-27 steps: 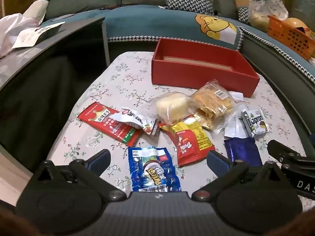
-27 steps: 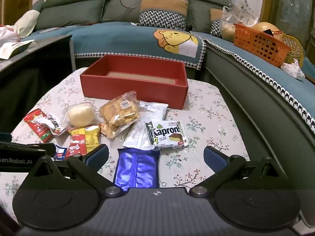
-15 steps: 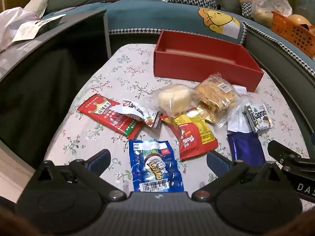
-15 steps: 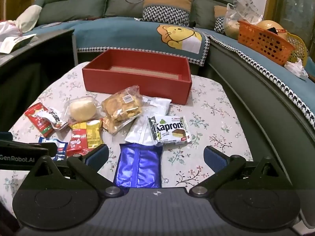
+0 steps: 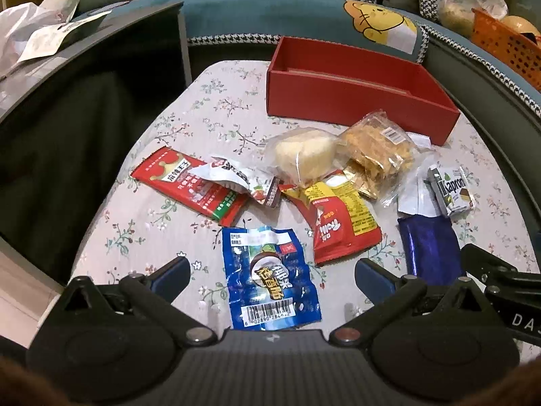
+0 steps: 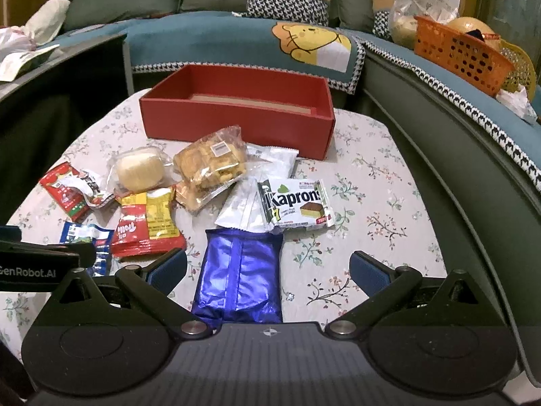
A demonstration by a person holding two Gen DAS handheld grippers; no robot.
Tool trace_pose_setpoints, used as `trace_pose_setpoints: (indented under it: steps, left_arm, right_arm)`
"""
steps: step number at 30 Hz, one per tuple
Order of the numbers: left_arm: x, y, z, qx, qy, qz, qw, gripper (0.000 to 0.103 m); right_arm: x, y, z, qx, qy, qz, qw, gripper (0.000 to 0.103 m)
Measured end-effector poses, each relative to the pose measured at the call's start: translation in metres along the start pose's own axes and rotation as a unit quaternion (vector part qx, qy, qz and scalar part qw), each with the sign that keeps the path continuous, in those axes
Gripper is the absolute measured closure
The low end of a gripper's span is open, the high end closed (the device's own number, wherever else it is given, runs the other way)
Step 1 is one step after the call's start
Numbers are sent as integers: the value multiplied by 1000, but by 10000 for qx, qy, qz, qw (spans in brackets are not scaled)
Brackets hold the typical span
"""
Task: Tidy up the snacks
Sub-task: 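Move the left tool to the blue coconut packet while the right tool approaches the shiny blue wrapper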
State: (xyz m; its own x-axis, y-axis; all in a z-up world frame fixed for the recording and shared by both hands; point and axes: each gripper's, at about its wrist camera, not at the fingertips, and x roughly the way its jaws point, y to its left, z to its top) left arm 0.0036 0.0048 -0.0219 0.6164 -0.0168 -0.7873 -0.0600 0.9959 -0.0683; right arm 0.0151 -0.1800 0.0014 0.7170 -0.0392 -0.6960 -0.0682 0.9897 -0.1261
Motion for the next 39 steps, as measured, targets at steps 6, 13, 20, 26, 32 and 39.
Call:
trace_pose_setpoints:
  steps: [6, 13, 20, 26, 32, 39]
  left_arm:
    - [5, -1, -2, 12, 125, 3, 9999, 0]
    - [16, 1, -1, -33, 335, 23, 9994, 0]
    - [32, 7, 0, -301, 657, 16, 9974, 0]
    - [55, -1, 0, -314, 923, 184, 9951, 0]
    - [52, 1, -1, -227, 817, 367, 9957, 1]
    - [39, 15, -4, -220, 802, 210, 9963, 14]
  right_arm:
    - [7, -3, 0, 96, 215, 62, 9997, 2]
    - [13, -6, 0, 141, 370, 21, 9992, 6]
    - [14, -14, 1, 281, 450, 94, 9985, 8]
    - [12, -24, 3, 397, 430, 162, 9982, 9]
    - [15, -35, 4, 531, 499, 141, 9972, 10]
    - [19, -38, 5, 646, 620, 240, 9957, 13]
